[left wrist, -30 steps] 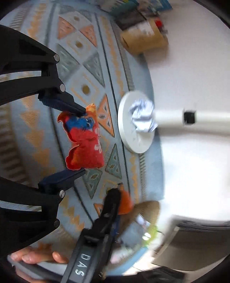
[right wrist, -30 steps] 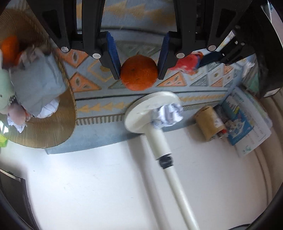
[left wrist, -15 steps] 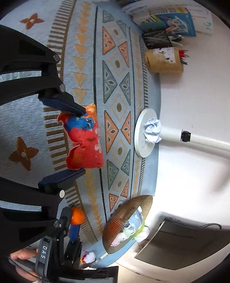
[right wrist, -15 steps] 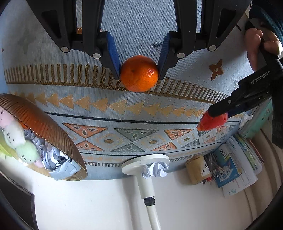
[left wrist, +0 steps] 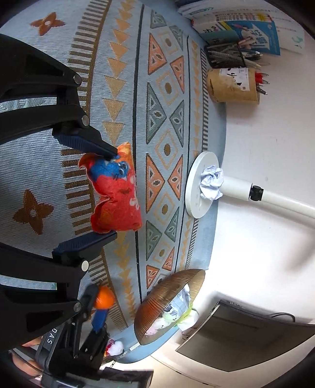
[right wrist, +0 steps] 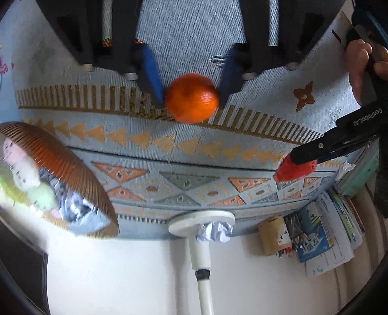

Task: Organize objects
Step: 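Carry the red plush toy and mandarin over the bowl and open both tools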

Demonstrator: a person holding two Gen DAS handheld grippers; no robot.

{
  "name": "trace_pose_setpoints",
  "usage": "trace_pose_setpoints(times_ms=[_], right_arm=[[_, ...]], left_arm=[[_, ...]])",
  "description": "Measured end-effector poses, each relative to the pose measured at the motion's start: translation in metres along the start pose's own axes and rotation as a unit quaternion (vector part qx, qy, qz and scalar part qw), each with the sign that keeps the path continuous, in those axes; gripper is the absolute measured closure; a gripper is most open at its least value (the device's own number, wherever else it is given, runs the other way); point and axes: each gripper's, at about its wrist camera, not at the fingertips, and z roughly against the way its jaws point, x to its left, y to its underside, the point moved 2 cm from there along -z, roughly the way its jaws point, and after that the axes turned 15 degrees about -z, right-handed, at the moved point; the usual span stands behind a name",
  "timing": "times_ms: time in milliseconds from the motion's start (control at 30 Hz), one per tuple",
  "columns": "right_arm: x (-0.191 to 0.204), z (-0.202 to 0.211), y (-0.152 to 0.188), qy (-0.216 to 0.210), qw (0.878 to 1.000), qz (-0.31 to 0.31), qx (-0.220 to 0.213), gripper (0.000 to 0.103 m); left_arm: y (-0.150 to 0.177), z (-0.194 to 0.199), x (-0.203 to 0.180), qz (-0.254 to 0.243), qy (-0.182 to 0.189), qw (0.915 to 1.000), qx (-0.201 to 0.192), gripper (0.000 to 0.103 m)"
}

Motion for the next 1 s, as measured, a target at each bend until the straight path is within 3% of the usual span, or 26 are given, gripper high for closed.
trace_pose_setpoints(times_ms=[100,200,367,433,500,567,667,733,767,800,833,867,1000], right_arm=[[-0.002,0.014,0.000,-0.005,1.000,-0.009,-0.028,0.063],[-0.029,0.034,-0.010,-0.028,0.997,-0.059,-0.038,0.063],[-0.094,0.093,-0.066,-0.029,0.982,-0.147,-0.113,0.062],[-0.131,0.117,-0.098,0.003,0.969,-0.192,-0.154,0.062],[-0.159,0.122,-0.120,0.038,0.959,-0.224,-0.168,0.062],[-0.187,0.114,-0.138,0.063,0.952,-0.255,-0.158,0.062],[-0.216,0.092,-0.157,0.064,0.946,-0.285,-0.137,0.062],[-0.228,0.073,-0.166,0.064,0.948,-0.292,-0.112,0.062],[-0.232,0.065,-0.169,0.073,0.947,-0.294,-0.102,0.060],[-0.235,0.061,-0.169,0.080,0.946,-0.297,-0.099,0.052],[-0.238,0.057,-0.168,0.085,0.945,-0.300,-0.096,0.041],[-0.239,0.056,-0.164,0.084,0.943,-0.305,-0.099,0.038],[-0.226,0.057,-0.149,0.048,0.949,-0.295,-0.098,0.038]], left_arm=[[-0.003,0.002,-0.012,-0.023,0.007,0.9997,-0.001,0.045],[-0.022,0.011,-0.035,-0.053,0.032,0.9979,-0.017,0.045],[-0.104,0.018,-0.087,-0.104,0.090,0.9874,-0.078,0.045],[-0.135,0.009,-0.109,-0.129,0.103,0.9820,-0.092,0.045],[-0.164,-0.012,-0.133,-0.155,0.111,0.9771,-0.095,0.045],[-0.182,-0.039,-0.154,-0.165,0.125,0.9744,-0.087,0.045],[-0.193,-0.073,-0.176,-0.175,0.145,0.9705,-0.080,0.045],[-0.194,-0.093,-0.188,-0.179,0.159,0.9685,-0.068,0.037],[-0.193,-0.102,-0.192,-0.180,0.160,0.9688,-0.061,0.023],[-0.191,-0.108,-0.193,-0.179,0.147,0.9712,-0.056,0.010],[-0.188,-0.112,-0.192,-0.176,0.135,0.9739,-0.051,0.007],[-0.185,-0.112,-0.190,-0.174,0.138,0.9736,-0.050,0.007],[-0.168,-0.087,-0.163,-0.157,0.125,0.9782,-0.055,0.006]])
